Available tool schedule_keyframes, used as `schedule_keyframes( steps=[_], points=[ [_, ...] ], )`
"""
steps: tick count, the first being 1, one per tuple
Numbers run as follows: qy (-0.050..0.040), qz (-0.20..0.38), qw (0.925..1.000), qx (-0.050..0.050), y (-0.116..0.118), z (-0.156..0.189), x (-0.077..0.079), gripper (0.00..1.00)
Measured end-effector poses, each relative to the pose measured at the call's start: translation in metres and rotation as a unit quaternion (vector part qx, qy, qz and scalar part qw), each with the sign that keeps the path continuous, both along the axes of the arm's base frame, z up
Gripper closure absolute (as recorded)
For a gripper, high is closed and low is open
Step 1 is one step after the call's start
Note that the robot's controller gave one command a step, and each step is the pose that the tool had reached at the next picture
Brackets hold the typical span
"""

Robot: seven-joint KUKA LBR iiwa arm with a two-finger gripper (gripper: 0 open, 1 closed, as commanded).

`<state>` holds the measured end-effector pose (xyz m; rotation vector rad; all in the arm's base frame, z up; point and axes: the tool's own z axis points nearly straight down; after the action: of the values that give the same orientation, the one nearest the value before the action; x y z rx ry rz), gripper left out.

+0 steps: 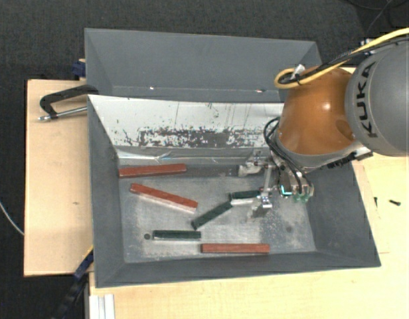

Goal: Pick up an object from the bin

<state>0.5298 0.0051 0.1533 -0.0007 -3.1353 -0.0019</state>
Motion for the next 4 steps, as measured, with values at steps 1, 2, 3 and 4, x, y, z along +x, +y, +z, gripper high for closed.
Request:
schedule_keyframes(
  steps=[1, 2, 3, 4],
  points=[
    [-0.0032, 0.0, 1.0, 0.0, 0.0, 0.003, 0.001, 0.0],
    [-0.0054, -0.048, 0.9988, 0.0, -0.019, -0.062, 0.017, 0.0],
    [-0.005, -0.031, 0.9995, 0.0, -0.024, -0.078, 0.019, 0.0],
    [-0.0052, -0.048, 0.9989, -0.001, -0.012, -0.08, 0.025, 0.0]
  ],
)
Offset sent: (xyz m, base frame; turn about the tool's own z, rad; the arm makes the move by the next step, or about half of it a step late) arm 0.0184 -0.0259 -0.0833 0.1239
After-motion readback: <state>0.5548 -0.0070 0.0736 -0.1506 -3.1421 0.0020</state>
